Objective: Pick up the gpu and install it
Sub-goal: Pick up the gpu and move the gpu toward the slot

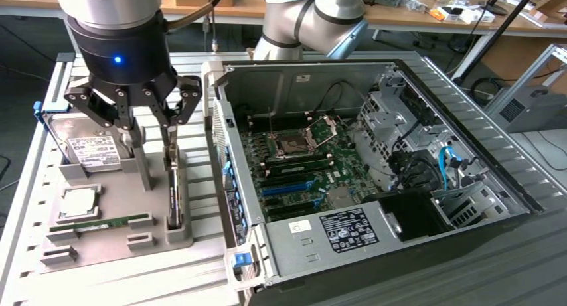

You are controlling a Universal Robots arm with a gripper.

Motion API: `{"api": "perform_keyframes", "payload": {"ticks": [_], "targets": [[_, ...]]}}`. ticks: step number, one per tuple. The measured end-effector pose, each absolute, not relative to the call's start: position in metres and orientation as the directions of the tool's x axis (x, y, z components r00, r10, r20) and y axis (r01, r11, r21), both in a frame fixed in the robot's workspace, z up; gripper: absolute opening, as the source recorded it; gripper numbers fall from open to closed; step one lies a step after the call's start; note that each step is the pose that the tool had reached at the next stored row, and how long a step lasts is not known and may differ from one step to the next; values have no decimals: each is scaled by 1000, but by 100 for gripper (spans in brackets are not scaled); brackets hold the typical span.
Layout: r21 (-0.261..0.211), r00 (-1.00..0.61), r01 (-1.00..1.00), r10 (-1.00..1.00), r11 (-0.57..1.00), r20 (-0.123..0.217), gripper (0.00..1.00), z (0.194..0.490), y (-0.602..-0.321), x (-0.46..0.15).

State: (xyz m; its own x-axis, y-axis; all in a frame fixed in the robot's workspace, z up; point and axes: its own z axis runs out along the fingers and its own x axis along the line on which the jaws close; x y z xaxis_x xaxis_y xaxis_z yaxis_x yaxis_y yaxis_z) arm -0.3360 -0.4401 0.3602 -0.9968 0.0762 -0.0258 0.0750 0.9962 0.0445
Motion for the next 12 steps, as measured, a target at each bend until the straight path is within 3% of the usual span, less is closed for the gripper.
{"api": "perform_keyframes", "payload": {"ticks": [12], "targets": [[45, -997, 75, 76, 996, -26, 42, 358, -440, -329]]}}
